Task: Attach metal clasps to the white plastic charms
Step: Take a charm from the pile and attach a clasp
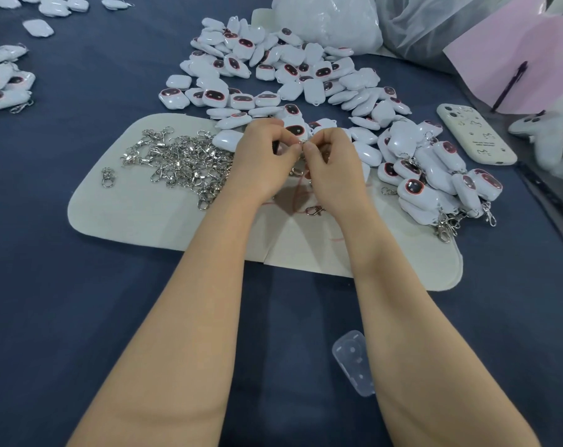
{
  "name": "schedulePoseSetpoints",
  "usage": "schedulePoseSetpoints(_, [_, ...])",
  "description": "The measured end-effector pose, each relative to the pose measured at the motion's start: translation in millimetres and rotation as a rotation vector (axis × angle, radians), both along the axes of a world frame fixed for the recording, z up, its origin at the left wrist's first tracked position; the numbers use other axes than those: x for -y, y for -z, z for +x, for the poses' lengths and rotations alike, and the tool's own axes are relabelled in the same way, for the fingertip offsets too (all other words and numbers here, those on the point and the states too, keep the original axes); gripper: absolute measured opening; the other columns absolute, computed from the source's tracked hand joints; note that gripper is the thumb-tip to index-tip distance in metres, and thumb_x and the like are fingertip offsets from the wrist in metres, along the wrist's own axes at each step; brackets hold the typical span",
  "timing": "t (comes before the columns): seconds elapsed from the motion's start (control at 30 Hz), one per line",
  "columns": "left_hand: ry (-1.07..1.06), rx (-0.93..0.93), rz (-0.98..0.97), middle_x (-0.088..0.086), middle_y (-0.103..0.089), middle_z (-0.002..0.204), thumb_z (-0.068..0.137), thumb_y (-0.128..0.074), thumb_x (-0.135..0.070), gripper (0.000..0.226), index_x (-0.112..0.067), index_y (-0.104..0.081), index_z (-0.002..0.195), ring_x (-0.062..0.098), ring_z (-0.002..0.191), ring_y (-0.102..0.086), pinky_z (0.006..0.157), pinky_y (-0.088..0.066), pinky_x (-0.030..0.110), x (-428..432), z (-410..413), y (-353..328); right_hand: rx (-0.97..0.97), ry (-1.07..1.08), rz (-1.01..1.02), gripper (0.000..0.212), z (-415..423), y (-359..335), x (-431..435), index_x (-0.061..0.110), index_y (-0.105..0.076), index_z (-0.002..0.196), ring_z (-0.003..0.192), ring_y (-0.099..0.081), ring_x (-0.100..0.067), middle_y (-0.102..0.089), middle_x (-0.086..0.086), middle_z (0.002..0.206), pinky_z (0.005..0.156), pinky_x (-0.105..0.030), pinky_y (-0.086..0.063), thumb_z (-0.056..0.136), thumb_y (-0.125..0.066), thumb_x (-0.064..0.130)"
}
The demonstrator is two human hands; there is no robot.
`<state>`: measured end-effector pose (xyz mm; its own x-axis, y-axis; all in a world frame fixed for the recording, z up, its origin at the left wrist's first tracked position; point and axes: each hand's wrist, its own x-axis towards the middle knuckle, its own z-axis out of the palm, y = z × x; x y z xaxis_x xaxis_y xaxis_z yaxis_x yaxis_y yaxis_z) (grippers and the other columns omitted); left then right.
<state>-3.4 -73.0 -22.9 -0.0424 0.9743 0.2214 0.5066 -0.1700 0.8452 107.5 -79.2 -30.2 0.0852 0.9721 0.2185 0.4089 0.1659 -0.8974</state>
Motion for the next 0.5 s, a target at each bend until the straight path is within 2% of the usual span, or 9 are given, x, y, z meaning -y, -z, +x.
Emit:
schedulePoseSetpoints(0.1, [-0.039, 0.0, -0.007, 0.007, -0.051, 0.132, 0.09, -0.06, -0.015, 0.012, -0.008, -0.07, 0.092, 0.02, 0.117, -0.052, 0.093, -0.036, 0.018, -0.6, 0.6, 1.2, 0.06, 0.01, 0.054, 0.01, -0.8, 2.1, 0.0, 0.018, -0.049, 0.086, 0.075, -0.052, -0.01, -0.052, 0.014, 0.078, 0.067, -0.011, -0.04, 0.092, -0.054, 0.011])
schedulePoseSetpoints(0.17, [-0.053, -0.006, -0.005, 0.006, -0.05, 0.133, 0.091, -0.06, -0.015, 0.011, -0.009, -0.069, 0.09, 0.02, 0.116, -0.053, 0.09, -0.034, 0.016, -1.0, 1.1, 2.1, 0.078, 0.025, 0.075, 0.008, 0.2, 2.6, -0.6, 0.017, -0.051, 0.086, 0.077, -0.054, -0.011, -0.055, 0.012, 0.079, 0.067, -0.011, -0.04, 0.091, -0.057, 0.012])
schedulePoseSetpoints(0.27, [-0.056, -0.031, 0.009, 0.007, -0.051, 0.131, 0.091, -0.059, -0.015, 0.01, -0.012, -0.066, 0.086, 0.024, 0.115, -0.053, 0.088, -0.035, 0.017, -0.8, 1.4, 1.4, 0.113, 0.061, 0.095, 0.007, 1.0, 2.6, -1.5, 0.017, -0.055, 0.086, 0.087, -0.056, -0.013, -0.062, 0.0, 0.093, 0.074, -0.015, -0.041, 0.088, -0.06, 0.014])
schedulePoseSetpoints(0.37, [-0.06, -0.049, 0.03, 0.009, -0.052, 0.129, 0.091, -0.058, -0.014, 0.009, -0.012, -0.065, 0.085, 0.026, 0.114, -0.053, 0.086, -0.034, 0.016, -1.1, 1.4, 0.6, 0.122, 0.094, 0.13, 0.009, 1.1, 1.8, -0.4, 0.02, -0.054, 0.087, 0.084, -0.051, -0.009, -0.058, 0.0, 0.099, 0.069, -0.006, -0.036, 0.087, -0.062, 0.016])
schedulePoseSetpoints(0.5, [-0.065, -0.09, 0.055, 0.01, -0.052, 0.129, 0.091, -0.058, -0.013, 0.012, -0.007, -0.068, 0.092, 0.024, 0.114, -0.052, 0.088, -0.033, 0.014, -1.6, 2.0, 2.5, 0.16, 0.104, 0.141, 0.012, 1.0, 0.9, 0.6, 0.023, -0.054, 0.084, 0.087, -0.049, -0.009, -0.052, 0.002, 0.097, 0.069, 0.0, -0.033, 0.086, -0.063, 0.015])
